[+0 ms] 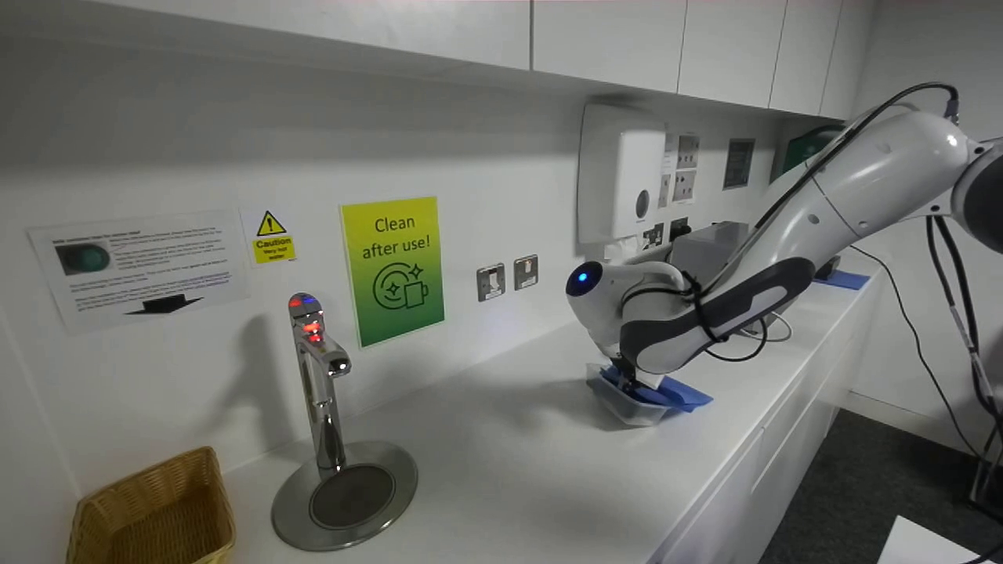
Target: Put the blue paper towel in the bowl
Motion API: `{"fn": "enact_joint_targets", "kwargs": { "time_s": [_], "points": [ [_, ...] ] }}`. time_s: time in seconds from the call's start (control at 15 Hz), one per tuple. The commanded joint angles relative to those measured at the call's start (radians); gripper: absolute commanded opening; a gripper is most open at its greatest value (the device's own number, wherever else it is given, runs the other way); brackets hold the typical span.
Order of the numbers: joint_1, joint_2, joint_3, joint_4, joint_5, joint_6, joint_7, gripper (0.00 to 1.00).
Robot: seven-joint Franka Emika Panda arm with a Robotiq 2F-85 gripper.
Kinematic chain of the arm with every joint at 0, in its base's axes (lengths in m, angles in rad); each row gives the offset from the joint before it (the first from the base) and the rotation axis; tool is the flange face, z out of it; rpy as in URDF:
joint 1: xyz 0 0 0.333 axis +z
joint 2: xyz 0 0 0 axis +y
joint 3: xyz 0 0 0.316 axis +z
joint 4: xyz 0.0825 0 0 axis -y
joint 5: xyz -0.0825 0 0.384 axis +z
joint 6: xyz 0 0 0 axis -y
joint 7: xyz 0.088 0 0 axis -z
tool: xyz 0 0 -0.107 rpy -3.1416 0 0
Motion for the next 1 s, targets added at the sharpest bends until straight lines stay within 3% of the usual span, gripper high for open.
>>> {"fn": "enact_joint_targets", "kwargs": {
  "time_s": [0.0, 0.93],
  "points": [
    [0.003, -0.042, -0.010, -0.006, -0.007, -0.011, -0.017, 0.00],
    [-0.022, -0.300, 0.008, 0.002, 0.036, 0.096, -0.034, 0.00]
  ]
}}
